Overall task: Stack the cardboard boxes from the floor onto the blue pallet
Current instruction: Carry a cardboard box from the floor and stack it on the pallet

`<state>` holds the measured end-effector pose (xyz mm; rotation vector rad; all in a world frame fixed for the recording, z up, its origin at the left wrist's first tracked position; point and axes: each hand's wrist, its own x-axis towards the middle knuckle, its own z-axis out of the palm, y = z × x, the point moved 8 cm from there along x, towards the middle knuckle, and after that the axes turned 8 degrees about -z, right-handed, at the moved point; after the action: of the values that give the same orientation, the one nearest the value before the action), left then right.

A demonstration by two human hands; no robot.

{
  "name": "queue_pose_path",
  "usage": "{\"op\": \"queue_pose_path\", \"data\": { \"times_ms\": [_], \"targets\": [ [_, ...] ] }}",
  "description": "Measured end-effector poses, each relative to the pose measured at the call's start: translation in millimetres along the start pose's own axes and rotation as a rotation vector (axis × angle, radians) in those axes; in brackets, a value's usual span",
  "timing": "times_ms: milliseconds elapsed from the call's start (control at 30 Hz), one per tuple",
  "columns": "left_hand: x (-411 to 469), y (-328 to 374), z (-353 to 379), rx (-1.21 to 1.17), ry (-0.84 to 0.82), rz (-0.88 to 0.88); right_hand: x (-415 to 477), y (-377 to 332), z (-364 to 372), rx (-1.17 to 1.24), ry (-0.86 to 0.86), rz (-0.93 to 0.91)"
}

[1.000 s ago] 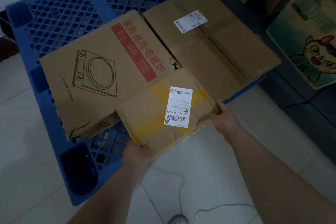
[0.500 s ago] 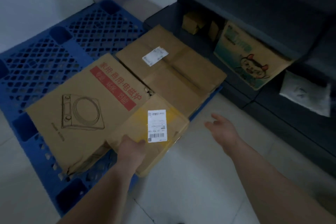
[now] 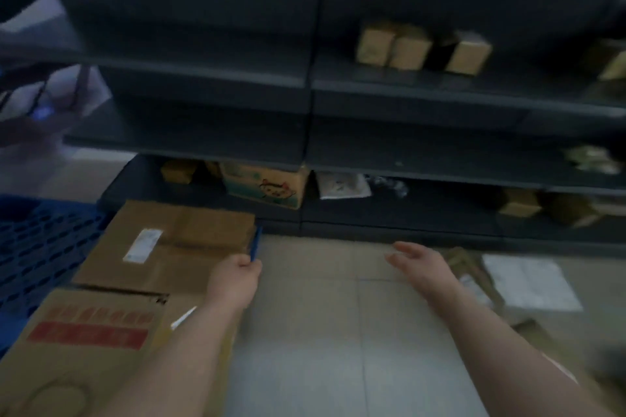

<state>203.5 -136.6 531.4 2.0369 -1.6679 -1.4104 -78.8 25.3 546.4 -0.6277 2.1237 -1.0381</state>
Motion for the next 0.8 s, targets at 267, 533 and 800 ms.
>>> {"op": "queue_pose_path", "data": {
  "times_ms": [267,533,800],
  "targets": [
    [-122.2,122.3,130.5,0.155,-0.211,0.246,-106.6,70.9,-222.5,0.101,0.355,0.131],
    [-189.8,180.2,298.7,0.218,-0.455,0.272,-149.1,197.1,-353.1,0.212,0.51,0.362],
    [-167.7,182.0,418.7,0.236,-0.48,0.176,-74.1,251.4,-384.6,0.17,0.442,0.37]
  ]
}}
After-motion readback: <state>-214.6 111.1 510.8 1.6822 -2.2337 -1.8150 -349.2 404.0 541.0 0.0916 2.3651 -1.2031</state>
